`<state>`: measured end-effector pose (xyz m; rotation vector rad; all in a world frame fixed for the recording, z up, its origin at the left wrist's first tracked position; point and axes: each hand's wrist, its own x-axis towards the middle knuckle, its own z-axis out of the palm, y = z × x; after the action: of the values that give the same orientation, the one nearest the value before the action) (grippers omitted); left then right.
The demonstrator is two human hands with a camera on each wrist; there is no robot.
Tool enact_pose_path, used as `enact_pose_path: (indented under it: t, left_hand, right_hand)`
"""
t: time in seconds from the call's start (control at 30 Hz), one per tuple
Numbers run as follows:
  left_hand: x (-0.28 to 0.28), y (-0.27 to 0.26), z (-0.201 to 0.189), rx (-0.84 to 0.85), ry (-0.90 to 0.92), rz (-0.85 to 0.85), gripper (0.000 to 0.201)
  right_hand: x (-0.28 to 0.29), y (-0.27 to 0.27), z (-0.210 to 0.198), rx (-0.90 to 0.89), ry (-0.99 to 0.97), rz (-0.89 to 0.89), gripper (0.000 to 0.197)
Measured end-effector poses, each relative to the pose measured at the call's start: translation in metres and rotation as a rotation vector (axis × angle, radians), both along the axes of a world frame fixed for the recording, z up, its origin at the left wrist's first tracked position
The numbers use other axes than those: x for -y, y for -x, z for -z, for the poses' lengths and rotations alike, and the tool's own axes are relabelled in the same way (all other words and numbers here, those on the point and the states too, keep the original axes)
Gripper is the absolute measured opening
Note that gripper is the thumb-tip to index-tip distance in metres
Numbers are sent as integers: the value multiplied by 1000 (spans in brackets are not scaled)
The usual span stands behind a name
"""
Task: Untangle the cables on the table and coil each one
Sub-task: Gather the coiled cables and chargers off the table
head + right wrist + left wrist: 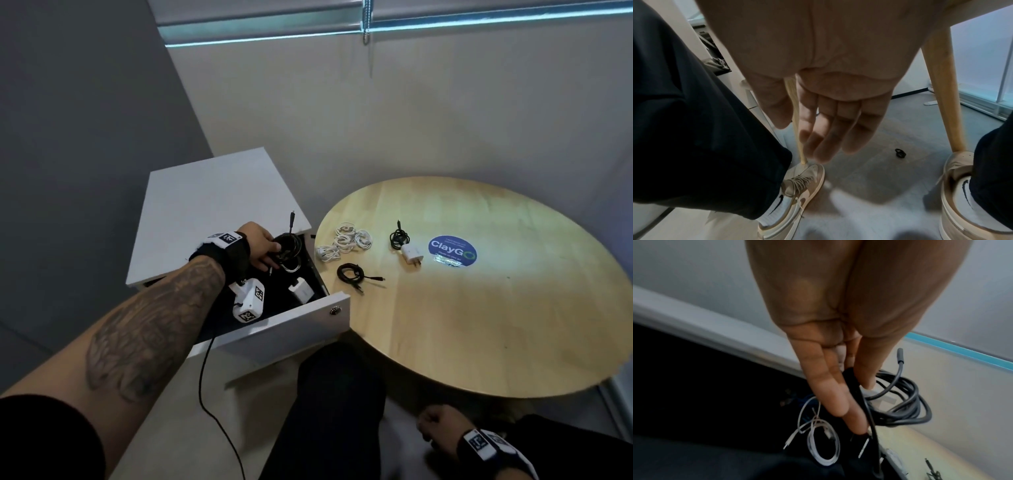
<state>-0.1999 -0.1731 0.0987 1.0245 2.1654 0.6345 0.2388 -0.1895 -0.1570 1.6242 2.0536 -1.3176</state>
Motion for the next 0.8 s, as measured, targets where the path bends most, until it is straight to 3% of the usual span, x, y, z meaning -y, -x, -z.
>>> enact_pose_path:
  t: [0.23,0.37,0.5,0.67,0.8]
  left_hand:
    - [-3,6,30,-283,298,118,13]
    - [-9,4,45,-270,359,159,11]
    - [-11,-5,48,-166,349,207,27]
    - [-22,-28,16,-530,339,368,27]
    - [-54,-61,-16,-655,177,445,21]
  right_hand:
    - [-2,2,-2,17,3,-23,19]
    - [-3,6,-2,27,0,-29,19]
    - [-2,9,-1,38,2,-41,23]
    - [-2,9,-2,30,-6,-36,25]
    - [0,10,-2,43,-3,-76,19]
